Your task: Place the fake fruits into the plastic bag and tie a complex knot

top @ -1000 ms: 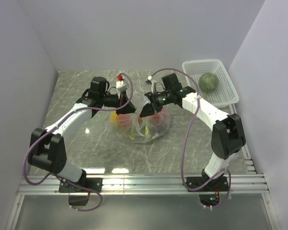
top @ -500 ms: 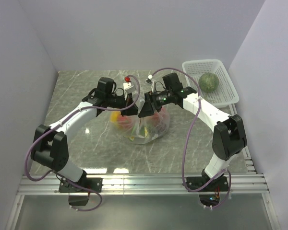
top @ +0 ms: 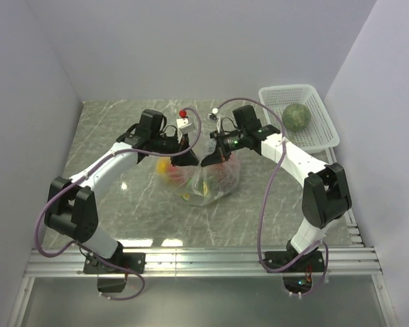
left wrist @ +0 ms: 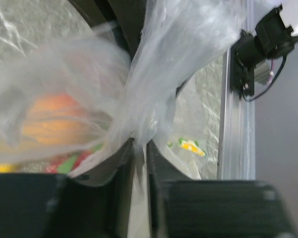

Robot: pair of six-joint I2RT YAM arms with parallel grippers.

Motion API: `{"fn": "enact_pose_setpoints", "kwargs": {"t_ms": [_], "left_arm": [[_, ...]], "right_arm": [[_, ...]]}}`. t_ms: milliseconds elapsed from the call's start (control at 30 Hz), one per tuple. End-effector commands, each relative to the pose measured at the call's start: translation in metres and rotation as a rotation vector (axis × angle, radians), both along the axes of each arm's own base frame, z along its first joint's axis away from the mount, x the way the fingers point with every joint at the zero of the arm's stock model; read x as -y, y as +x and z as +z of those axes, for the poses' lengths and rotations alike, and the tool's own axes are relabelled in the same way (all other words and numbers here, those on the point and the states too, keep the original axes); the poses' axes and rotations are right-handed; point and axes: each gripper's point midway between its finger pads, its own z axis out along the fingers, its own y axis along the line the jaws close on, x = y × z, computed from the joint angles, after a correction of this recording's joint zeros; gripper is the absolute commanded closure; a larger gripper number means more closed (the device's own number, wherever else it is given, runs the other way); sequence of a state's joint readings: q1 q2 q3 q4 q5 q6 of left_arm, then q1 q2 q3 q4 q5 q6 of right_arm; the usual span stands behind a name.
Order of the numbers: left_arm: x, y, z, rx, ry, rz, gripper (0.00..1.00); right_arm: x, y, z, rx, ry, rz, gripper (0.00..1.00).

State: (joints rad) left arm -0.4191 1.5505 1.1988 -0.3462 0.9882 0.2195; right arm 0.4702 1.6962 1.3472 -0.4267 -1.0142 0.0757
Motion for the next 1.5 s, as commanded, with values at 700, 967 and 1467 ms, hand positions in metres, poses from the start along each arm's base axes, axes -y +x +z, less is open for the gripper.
{"fn": "enact_pose_setpoints", "kwargs": {"t_ms": [700,967,1467], "left_arm": [[0.001,0.003,0.064,0.205,-0.045,0.043,0.38],[0.023,0.012,0.078,0.223,-0.088,-0.016,0.96],[0.018,-0.011,0.102,0.205,-0.121,-0.057,0.64]], "right_arm": [[0.004,-0.006,0.027,0.094,0.101,0.078,1.0],[0.003,-0.003,0.019,0.109,0.074,0.079,0.77],[-0.005,0.001,0.014,0.066,0.115,0.089,1.0]]}}
